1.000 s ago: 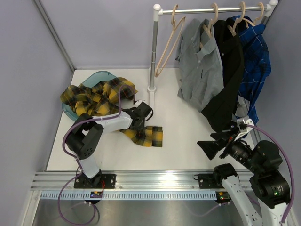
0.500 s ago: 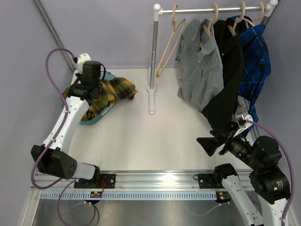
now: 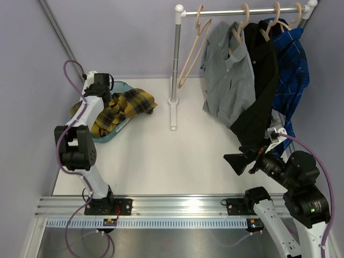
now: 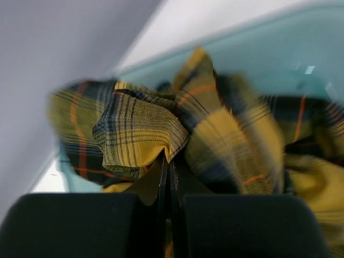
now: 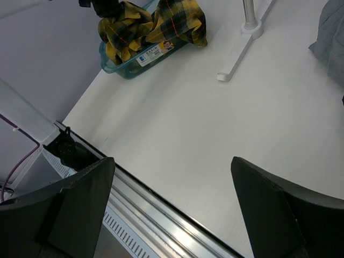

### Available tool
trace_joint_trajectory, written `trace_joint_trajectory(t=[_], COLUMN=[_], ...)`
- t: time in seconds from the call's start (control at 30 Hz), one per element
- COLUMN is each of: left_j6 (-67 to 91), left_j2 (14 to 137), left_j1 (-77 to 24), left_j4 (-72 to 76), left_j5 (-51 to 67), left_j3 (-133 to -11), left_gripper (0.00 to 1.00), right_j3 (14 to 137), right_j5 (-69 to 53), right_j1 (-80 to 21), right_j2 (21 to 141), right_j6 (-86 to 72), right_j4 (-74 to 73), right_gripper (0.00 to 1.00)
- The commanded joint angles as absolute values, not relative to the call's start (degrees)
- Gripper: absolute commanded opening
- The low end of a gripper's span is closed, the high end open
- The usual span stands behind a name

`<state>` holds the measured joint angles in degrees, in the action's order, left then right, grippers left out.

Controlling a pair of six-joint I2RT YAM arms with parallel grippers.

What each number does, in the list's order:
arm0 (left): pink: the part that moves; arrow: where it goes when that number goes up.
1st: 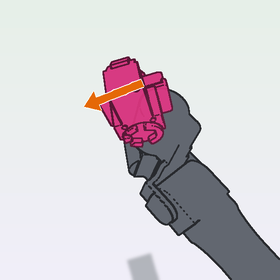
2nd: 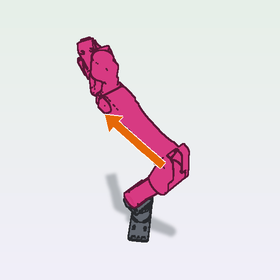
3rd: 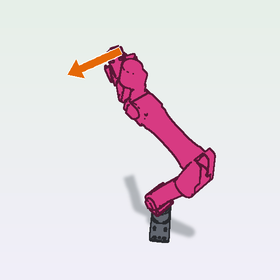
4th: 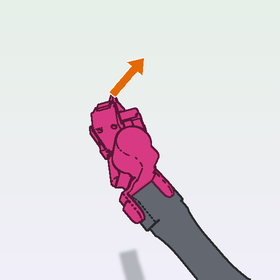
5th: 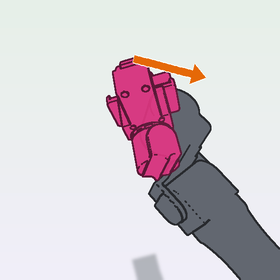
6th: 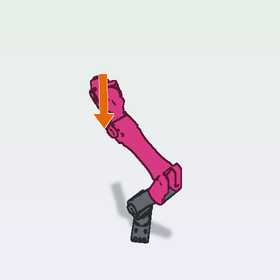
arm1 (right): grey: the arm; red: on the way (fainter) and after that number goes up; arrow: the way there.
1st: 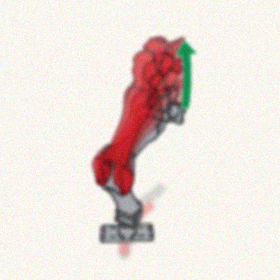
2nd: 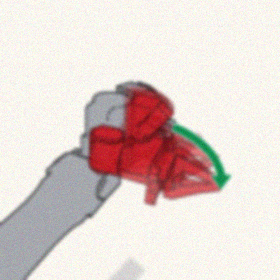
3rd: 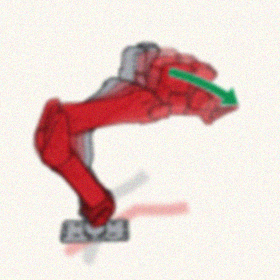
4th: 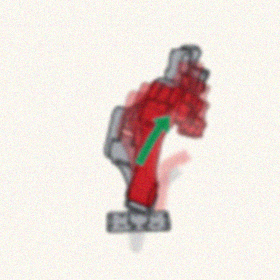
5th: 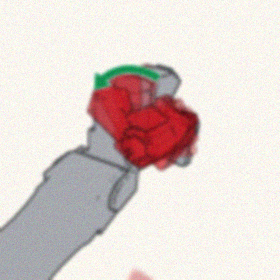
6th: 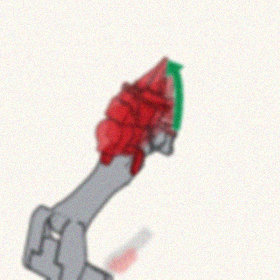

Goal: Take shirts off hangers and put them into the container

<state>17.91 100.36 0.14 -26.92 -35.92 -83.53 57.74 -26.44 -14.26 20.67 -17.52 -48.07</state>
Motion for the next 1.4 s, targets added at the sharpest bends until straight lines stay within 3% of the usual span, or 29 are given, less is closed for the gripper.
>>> trace_joint_trajectory(t=[0.0,0.13,0.3,0.6,0.83,0.87,1.0,1.37], left_j6=[22.0,22.1,22.4,20.5,19.4,19.2,18.5,19.2], left_j2=[105.2,114.4,112.3,118.9,118.7,117.6,112.2,96.4], left_j1=[1.4,1.6,1.9,3.9,4.7,4.7,4.7,0.5], left_j4=[-24.2,-27.5,-29.9,-39.6,-42.0,-42.1,-42.2,-42.6], left_j5=[-30.7,-27.1,-23.5,-15.0,-13.5,-13.5,-14.4,-14.2], left_j3=[-80.4,-82.2,-83.0,-88.1,-90.3,-90.4,-92.0,-93.5], left_gripper=[0.00,0.00,0.01,0.25,0.69,0.80,0.96,0.99], right_j3=[57.4,57.7,57.3,58.1,59.6,59.6,59.3,58.2], right_j5=[-26.8,-26.4,-26.4,-27.2,-26.5,-26.5,-26.4,-25.9], right_j1=[-14.7,-14.7,-14.7,-14.7,-14.7,-14.7,-14.7,-14.7], right_j2=[22.0,22.4,23.0,23.2,22.9,22.9,22.5,21.3], right_j6=[-17.3,-17.1,-17.0,-17.2,-16.7,-16.7,-15.9,-15.6], right_j4=[-45.5,-45.8,-45.4,-44.5,-44.6,-44.7,-45.6,-46.1], right_gripper=[0.99,1.00,0.99,0.99,0.99,1.00,0.99,0.99])
